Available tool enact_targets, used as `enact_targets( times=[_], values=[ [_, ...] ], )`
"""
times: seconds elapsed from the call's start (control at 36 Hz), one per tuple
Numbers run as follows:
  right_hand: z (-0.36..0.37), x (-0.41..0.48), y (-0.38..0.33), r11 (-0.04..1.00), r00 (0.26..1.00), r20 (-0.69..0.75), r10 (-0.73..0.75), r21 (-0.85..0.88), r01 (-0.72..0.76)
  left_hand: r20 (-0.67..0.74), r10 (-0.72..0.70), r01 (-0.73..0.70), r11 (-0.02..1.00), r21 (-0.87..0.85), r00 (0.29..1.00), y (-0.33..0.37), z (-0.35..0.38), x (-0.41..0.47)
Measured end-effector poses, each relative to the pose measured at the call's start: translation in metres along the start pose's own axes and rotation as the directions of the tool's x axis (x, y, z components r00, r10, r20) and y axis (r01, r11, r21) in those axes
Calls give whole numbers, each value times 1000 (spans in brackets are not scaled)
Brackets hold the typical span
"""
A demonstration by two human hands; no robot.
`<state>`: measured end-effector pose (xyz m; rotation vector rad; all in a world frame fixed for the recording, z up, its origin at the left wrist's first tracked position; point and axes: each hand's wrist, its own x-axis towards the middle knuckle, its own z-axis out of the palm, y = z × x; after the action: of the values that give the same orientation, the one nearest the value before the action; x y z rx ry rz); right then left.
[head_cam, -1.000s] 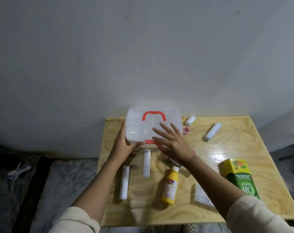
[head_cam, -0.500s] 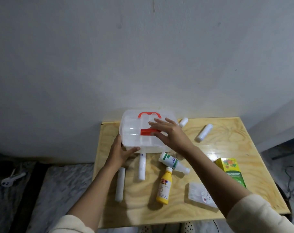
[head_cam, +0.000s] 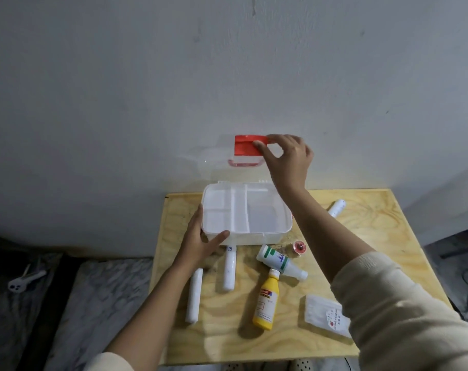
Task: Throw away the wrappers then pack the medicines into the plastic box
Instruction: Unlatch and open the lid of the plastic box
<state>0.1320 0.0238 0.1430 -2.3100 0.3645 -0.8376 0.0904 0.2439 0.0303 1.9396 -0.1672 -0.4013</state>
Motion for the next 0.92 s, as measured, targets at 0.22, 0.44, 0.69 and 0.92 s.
enact_targets(
  times=[0.22,0.44,0.69,0.92],
  values=[
    [18,15,-3,980,989,15,149,134,-149,-15,-40,39,999,-35,999,-2,3,-1],
    [3,12,25,978,986,149,-74,202,43,-39,-41,40,999,-19,998,-7,-1,-7],
    [-8,10,37,986,997,-43,-68,150,74,-57,-31,31,999,6,998,-4,1,-8],
    [-18,8,36,973,998,-28,47,229,-40,-13,-37,38,998,50,999,1,0,-4]
  ],
)
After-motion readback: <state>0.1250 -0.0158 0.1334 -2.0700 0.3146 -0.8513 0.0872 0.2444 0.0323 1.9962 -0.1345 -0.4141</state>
